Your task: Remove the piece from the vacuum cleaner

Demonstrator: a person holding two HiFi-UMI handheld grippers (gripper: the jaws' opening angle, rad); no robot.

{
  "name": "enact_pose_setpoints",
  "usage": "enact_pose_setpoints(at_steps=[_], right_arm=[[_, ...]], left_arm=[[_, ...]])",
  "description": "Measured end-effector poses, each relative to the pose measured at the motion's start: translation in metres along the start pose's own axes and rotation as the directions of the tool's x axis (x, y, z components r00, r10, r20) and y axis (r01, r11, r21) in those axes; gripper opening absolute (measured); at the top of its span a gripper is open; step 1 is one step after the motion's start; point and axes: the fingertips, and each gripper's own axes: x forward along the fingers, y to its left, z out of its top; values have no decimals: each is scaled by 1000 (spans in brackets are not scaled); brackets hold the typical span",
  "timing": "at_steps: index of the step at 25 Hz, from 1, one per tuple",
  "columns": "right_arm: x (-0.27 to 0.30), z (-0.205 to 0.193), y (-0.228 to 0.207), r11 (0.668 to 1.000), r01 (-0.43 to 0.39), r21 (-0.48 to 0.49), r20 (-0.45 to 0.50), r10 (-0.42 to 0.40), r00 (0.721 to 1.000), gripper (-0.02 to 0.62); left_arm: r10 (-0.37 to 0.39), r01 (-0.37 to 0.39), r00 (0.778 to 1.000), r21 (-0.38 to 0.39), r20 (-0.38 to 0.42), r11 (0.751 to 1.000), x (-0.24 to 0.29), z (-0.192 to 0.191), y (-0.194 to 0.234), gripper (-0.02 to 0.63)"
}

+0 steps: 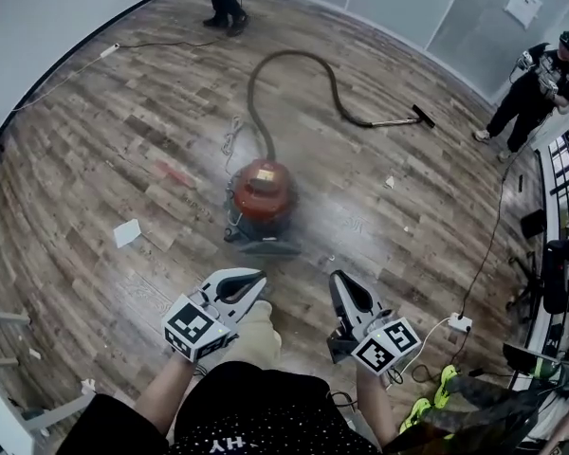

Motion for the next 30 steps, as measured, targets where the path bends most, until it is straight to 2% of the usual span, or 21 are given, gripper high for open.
enact_pose_setpoints(at_steps=[7,11,13,17,21,26,30], right_arm=[[50,4,-35,998,-9,68,-3,10,1000,12],[74,-5,-60,999,3,33,-35,-2,999,12],[84,-13,-76,1000,6,19,-41,-5,999,12],[98,-36,-108,1000,2,15,-63,-1,998,12],[100,-77,-142,1000,-4,6,-75,5,997,12],[94,-151,-189,999,14,-29,-34,-15,999,12],[88,-228,-242,999,29,-33,-1,-29,1000,12]], left_arm=[[-39,39,999,-39,11,998,29,3,54,10],[-57,64,997,-123,54,990,44,-7,83,11],[-62,71,996,-135,69,988,53,-20,100,11],[-39,47,997,-115,63,992,68,-58,128,10],[-47,51,998,-80,52,995,84,-99,131,11],[-23,27,998,-54,66,998,103,-180,138,11],[-40,39,995,8,95,999,113,-257,135,11]])
